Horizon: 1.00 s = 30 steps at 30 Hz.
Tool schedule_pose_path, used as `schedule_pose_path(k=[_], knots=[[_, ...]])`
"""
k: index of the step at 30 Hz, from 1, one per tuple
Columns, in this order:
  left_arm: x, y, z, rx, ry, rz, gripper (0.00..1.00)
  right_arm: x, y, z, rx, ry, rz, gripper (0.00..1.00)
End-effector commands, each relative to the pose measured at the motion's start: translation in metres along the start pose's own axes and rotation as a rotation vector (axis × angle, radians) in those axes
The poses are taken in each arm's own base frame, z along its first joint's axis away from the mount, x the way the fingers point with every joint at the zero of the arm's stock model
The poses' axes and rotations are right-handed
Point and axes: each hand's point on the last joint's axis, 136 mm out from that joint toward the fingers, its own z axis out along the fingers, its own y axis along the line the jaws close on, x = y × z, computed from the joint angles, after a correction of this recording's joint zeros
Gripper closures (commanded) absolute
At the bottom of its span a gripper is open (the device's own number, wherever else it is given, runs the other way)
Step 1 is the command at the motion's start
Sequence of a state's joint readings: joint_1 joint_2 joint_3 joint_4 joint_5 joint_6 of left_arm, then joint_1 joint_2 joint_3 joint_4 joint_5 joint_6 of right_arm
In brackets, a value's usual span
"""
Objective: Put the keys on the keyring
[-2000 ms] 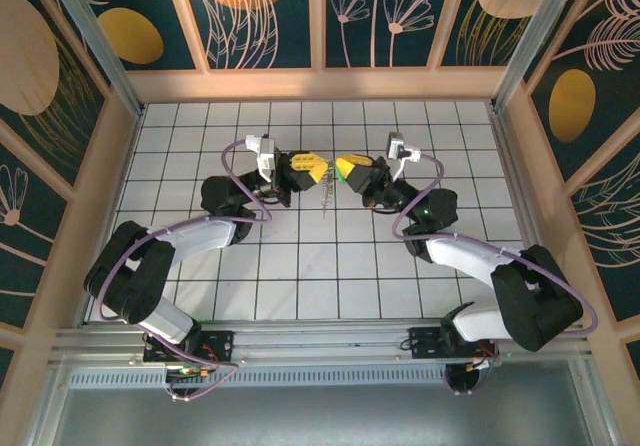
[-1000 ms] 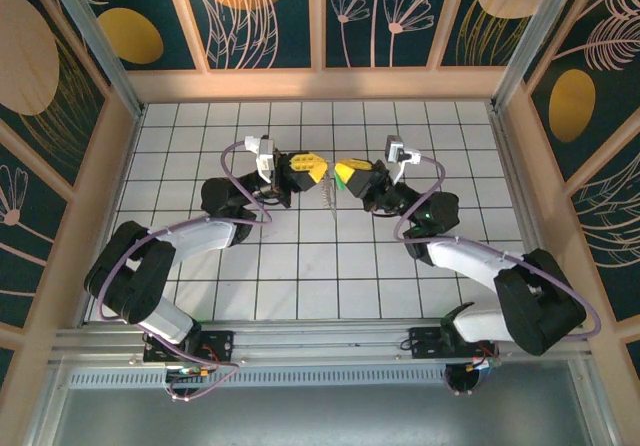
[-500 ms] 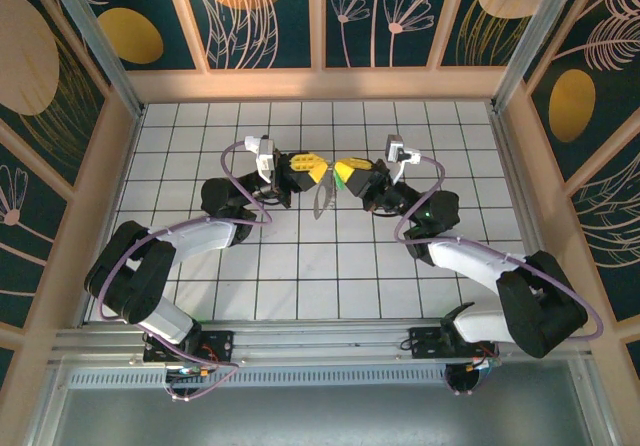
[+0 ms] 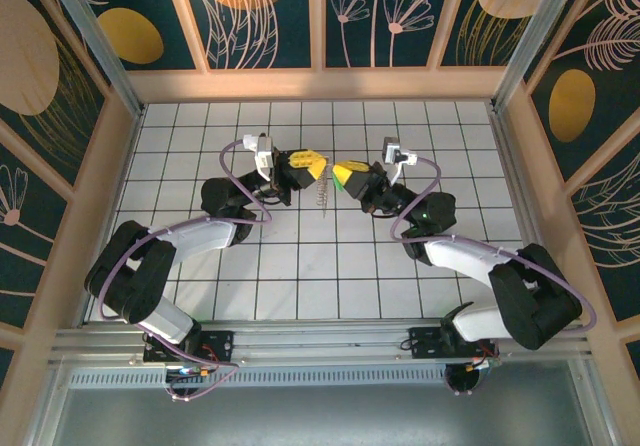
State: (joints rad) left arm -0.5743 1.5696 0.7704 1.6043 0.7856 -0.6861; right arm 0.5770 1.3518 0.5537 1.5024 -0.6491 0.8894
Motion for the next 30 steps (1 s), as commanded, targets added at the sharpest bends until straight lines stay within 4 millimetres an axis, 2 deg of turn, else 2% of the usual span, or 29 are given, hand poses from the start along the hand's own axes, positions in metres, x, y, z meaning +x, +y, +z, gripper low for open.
schedule_pose_path(k=[1,8,18,24,30], knots=[[-0.022,-0.013,0.0,0.05,-0.091,0.079,1.0,-0.001,0.018,0.004,-0.083,0.0,-0.017,1.0],[-0.022,-0.012,0.0,0.046,-0.094,0.076,1.0,0.001,0.018,0.004,-0.083,0.003,-0.019,1.0],[-0.02,-0.01,-0.001,0.04,-0.089,0.073,1.0,-0.014,0.037,-0.004,-0.046,-0.022,-0.129,1.0],[-0.02,-0.011,-0.001,0.045,-0.087,0.071,1.0,-0.023,0.041,0.001,-0.039,-0.025,-0.177,1.0],[-0.019,-0.011,0.0,0.049,-0.085,0.067,1.0,-0.026,0.035,0.008,-0.044,-0.029,-0.18,1.0]])
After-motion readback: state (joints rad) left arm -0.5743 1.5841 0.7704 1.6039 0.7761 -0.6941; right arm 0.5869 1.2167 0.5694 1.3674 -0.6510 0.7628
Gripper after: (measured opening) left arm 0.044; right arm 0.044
